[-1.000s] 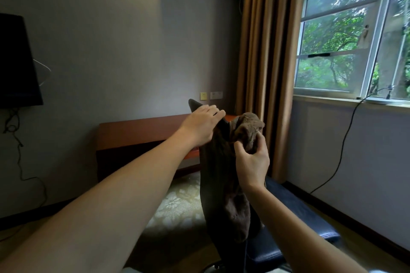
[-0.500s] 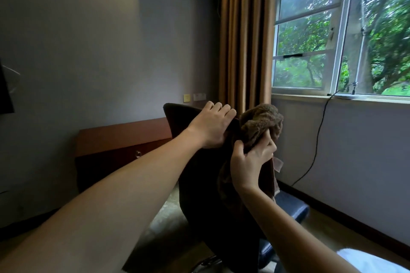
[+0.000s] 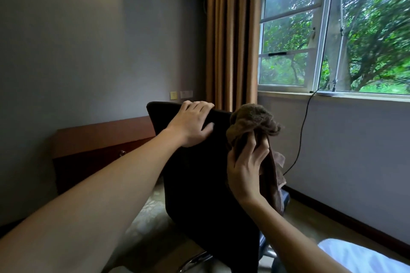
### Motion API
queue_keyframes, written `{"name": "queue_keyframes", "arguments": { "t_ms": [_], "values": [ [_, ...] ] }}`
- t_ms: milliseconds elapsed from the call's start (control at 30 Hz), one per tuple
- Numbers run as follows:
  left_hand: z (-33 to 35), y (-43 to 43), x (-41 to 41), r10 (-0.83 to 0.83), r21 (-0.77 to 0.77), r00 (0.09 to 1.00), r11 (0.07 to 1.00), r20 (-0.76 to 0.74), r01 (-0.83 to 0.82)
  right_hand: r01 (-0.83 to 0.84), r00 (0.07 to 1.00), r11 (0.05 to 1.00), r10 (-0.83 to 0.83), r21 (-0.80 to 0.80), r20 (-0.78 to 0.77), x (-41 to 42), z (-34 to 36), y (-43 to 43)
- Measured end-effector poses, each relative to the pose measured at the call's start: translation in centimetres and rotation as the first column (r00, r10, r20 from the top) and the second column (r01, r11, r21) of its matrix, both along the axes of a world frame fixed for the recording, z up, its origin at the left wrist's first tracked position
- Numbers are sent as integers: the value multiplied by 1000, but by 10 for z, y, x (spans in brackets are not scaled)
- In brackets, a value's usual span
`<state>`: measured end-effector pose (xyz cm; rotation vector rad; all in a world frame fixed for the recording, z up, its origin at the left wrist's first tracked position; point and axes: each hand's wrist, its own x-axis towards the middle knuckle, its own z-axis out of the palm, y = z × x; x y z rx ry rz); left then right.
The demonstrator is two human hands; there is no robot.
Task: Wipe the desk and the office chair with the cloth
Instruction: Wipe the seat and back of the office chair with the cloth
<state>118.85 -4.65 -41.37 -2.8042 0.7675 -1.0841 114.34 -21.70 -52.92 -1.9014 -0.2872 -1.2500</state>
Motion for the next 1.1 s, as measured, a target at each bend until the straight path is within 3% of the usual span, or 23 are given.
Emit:
{"name": "queue_keyframes", "arguments": {
  "t_ms": [100, 233, 400, 700, 967, 1100],
  "values": [
    [4, 25, 7, 71, -40, 996, 996, -59, -73, 32, 999, 989, -30, -142, 16, 5, -9, 5],
    [8, 47, 15, 118, -92, 984, 987, -131, -131, 56, 998, 981, -57, -185, 1, 16, -14, 19],
    [4, 42, 20, 77, -205, 995, 975, -56, -87, 62, 998, 949, -63, -309, 7, 30, -20, 30],
    [1, 24, 11, 52, -209, 999, 977, 9, -49, 126, 991, 956, -133, -265, -7, 33, -23, 30],
    [1, 5, 18, -92, -194, 993, 975, 71, 104, 29, 991, 956, -67, -293, -119, 42, -11, 0],
    [-6, 15, 32, -20, -171, 999, 985, 33, 25, 66, 990, 943, -102, -327, -94, 55, -13, -8]
  ]
}}
